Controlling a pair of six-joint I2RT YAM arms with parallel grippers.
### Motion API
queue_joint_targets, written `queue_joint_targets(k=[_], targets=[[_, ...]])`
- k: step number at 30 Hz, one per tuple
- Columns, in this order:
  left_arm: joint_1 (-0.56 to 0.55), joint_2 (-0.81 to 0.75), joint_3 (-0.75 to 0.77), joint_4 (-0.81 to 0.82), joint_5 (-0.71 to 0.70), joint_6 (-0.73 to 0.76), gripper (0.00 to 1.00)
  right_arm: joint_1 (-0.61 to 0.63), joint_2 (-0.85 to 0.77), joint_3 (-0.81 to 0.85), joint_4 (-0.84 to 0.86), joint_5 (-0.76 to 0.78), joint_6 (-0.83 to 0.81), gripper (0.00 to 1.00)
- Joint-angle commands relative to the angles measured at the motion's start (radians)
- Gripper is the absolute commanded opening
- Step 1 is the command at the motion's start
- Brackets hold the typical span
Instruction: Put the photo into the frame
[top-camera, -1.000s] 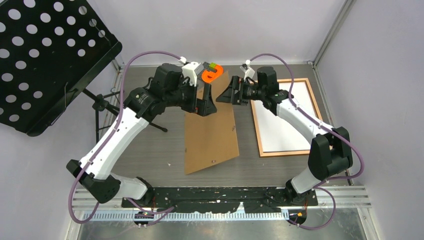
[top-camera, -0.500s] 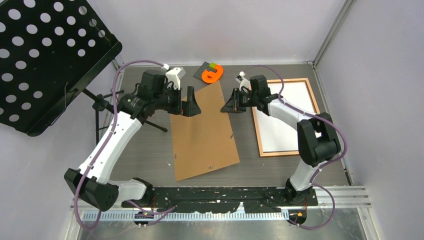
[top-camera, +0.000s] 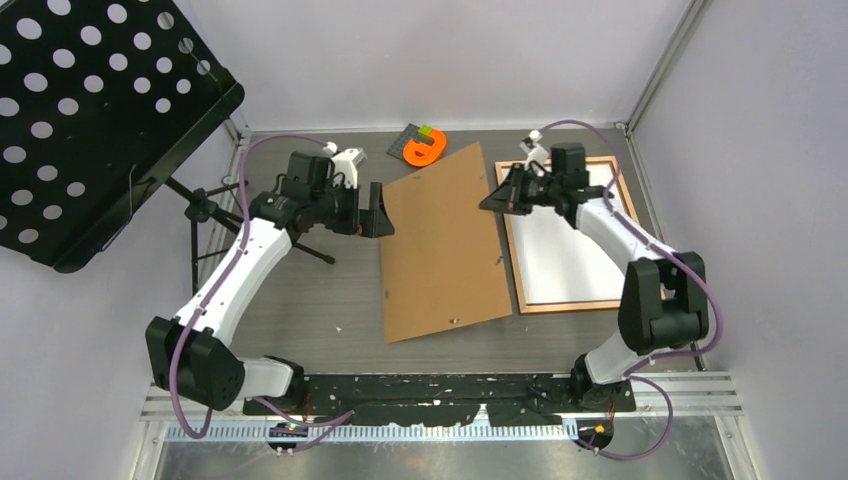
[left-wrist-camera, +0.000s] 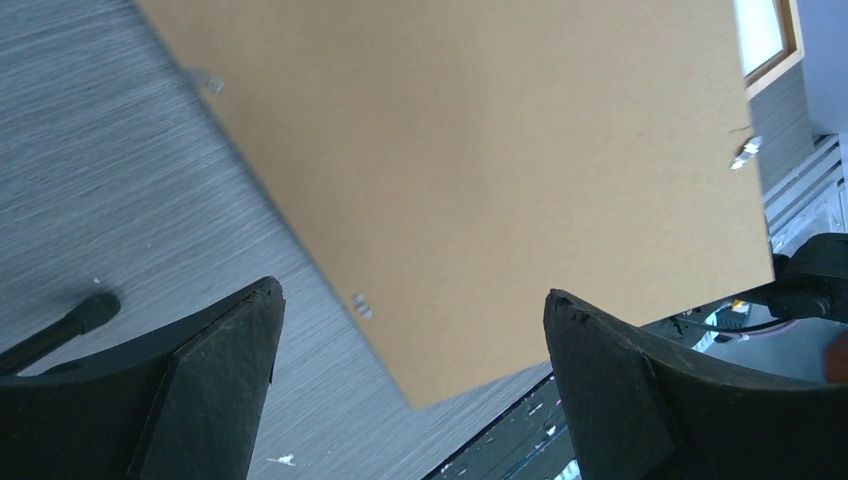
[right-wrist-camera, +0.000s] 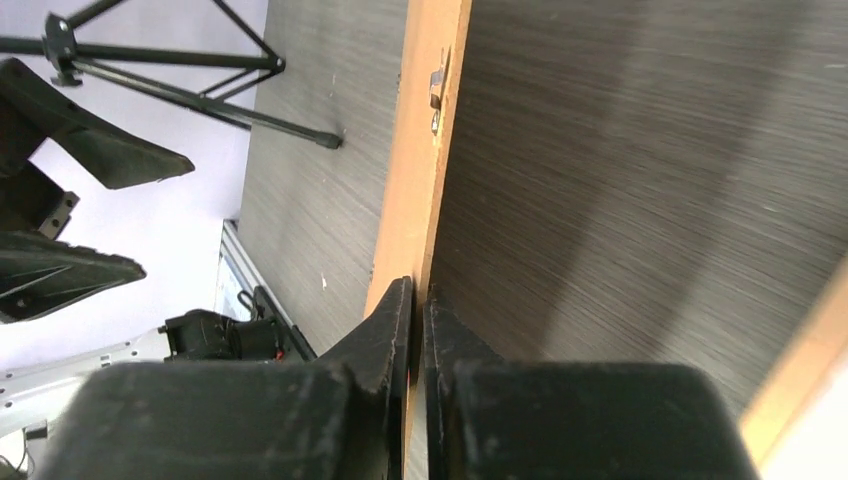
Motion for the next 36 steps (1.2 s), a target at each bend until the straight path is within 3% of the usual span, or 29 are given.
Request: queue_joint_targets(k=[1, 7, 14, 20, 26, 36], targets=[[0.001, 0.020, 0.018, 0.084, 0.043, 0.019, 0.98, -0.114, -0.139, -0.009, -0.043, -0.025, -0.149, 0.06], [0.002, 0.026, 0.018, 0.122, 0.031, 0.001, 0.98, -0.270, -0.221, -0.007, -0.248, -0.070, -0.312, 0.06], [-0.011, 0.056, 0.024, 0.154, 0.030, -0.021, 0.97, -0.453, -0.219, 0.090, -0.531, -0.125, -0.568, 0.06], [-0.070, 0.150, 0.034, 0.197, 0.031, -0.027, 0.97, -0.551, -0.201, 0.129, -0.661, -0.122, -0.699, 0.06], [-0.148, 0.359, 0.067, 0.279, 0.086, -0.089, 0.96, -0.604, -0.154, 0.098, -0.677, -0.151, -0.758, 0.06], [-0.240, 0.624, 0.111, 0.445, 0.162, -0.297, 0.93, -0.625, -0.146, 0.009, -0.553, -0.161, -0.696, 0.06]])
